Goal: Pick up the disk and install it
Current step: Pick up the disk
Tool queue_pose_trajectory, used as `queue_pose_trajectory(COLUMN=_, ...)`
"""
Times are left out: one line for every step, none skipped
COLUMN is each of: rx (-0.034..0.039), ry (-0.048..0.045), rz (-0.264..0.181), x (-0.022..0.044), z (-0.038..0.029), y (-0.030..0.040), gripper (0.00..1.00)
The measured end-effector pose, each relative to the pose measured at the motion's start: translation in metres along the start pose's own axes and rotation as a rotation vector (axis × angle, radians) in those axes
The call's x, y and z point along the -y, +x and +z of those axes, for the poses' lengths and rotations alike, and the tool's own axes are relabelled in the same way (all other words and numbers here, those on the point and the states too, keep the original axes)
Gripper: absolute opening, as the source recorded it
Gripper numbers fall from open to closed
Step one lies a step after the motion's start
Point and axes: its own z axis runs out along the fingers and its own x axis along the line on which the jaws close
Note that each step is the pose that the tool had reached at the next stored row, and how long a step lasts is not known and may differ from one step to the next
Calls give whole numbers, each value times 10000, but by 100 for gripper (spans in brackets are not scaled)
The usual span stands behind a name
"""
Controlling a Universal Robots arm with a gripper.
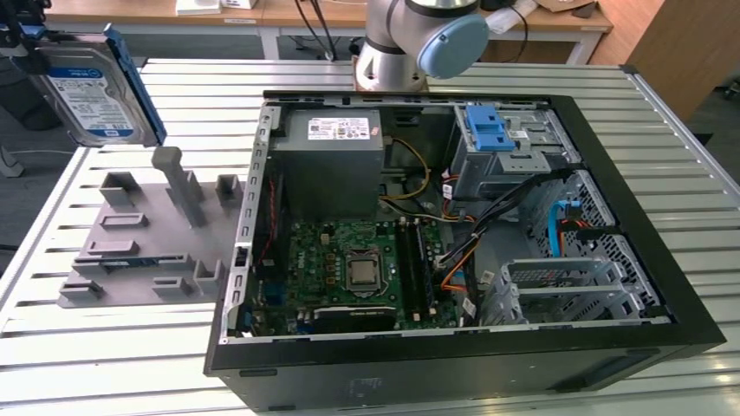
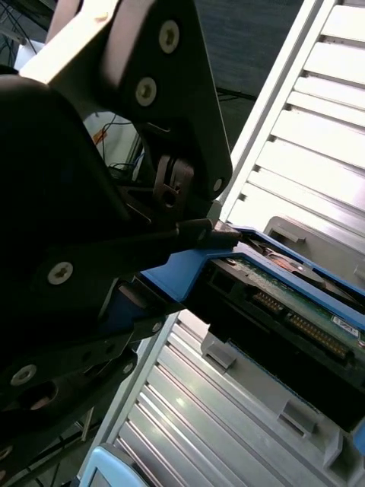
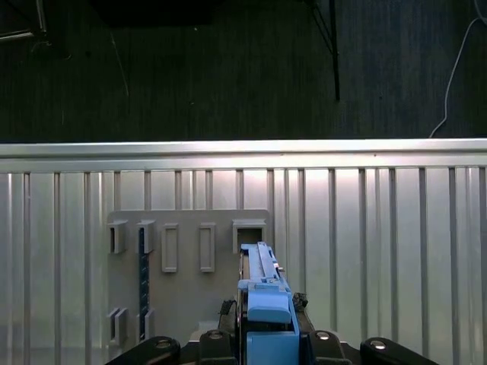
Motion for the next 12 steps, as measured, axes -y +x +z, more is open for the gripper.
queue_pose_trajectory(rx=0, ry=0, rz=0, x=0, z=-9, y=0, gripper=36)
queue_pose_trajectory(rx=0, ry=0, rz=0, x=0, z=-23, y=0, gripper=36)
queue_pose_trajectory(rx=0, ry=1, rz=-1, x=0, z=-49, y=0, gripper=36)
queue_pose_trajectory(rx=0, ry=0, rz=-1, x=0, z=-60, y=-1, gripper=36)
queue_pose_trajectory(rx=0, ry=-1, rz=-1, x=0, z=-69, y=-1, gripper=36)
queue_pose_trajectory(rx=0, ry=0, rz=0, x=0, z=-79, y=-1, gripper=36)
queue_pose_trajectory(rx=0, ry=0, rz=0, x=0, z=-89, y=-1, gripper=36)
queue_pose_trajectory(rx=0, ry=0, rz=-1, x=0, z=-99, y=-1, gripper=36)
queue_pose_trajectory(rx=0, ry=0, rz=0, x=0, z=-109, y=-1, gripper=36)
queue_pose_trajectory(rx=0, ry=0, rz=-1, x=0, z=-119, y=-1, gripper=36)
queue_pose_trajectory(rx=0, ry=0, rz=-1, x=0, z=-129, y=-2, gripper=36)
queue_pose_trajectory(rx=0, ry=0, rz=-1, x=0, z=-139, y=-2, gripper=36)
